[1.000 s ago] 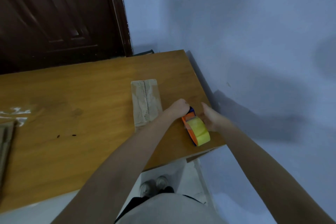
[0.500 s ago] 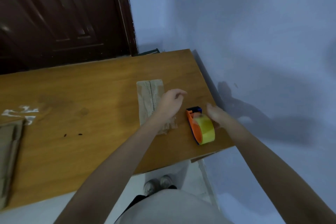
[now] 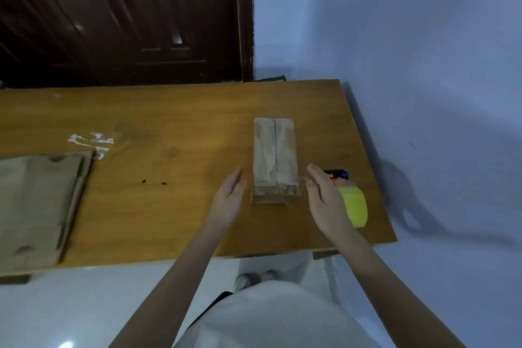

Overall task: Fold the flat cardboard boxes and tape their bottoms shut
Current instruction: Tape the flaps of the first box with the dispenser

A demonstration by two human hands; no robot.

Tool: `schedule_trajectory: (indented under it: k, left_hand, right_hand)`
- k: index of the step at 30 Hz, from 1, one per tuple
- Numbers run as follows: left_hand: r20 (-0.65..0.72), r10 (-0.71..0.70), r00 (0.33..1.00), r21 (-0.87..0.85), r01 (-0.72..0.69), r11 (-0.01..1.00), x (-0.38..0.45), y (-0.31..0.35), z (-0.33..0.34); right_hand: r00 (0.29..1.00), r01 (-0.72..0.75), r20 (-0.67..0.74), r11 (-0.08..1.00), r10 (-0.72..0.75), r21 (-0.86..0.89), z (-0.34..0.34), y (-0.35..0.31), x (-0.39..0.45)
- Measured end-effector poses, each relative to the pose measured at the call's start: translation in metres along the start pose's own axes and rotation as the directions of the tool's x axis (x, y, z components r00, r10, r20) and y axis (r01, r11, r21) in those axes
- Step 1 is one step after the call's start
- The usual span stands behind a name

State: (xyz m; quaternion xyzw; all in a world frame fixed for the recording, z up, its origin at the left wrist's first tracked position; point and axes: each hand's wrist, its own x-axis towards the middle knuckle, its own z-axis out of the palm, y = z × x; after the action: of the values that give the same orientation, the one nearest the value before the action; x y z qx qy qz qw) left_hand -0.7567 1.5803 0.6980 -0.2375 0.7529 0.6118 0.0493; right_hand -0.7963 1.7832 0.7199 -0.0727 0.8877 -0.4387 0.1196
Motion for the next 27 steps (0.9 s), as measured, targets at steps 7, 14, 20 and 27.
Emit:
schedule_trajectory:
  k: [7,14,20,27]
  left_hand:
    - [0.092,-0.003,0.996,-0.032,0.006,0.999,-0.011,-0.001,0.015]
    - [0.136,0.063,0.989,-0.097,-0.05,0.994,-0.015,-0.006,0.023]
    - [0.104,0.069,0.992,-0.074,-0.061,0.995,-0.012,-0.017,0.016]
    - [0.064,0.119,0.991,0.05,-0.122,0.991,-0.01,-0.027,0.0]
  right_hand:
    - [0.998,-0.008,0.062,0.998,0.004,0.065,0.03,-0.002,-0.014]
    - [0.977,-0.209,0.139,0.851,0.161,0.482,0.047,-0.002,-0.009]
    - [0.973,-0.232,0.165,0.713,0.163,0.661,0.042,0.015,0.005]
    - [0.985,-0.167,0.041,0.854,0.169,0.493,0.036,0.021,0.006]
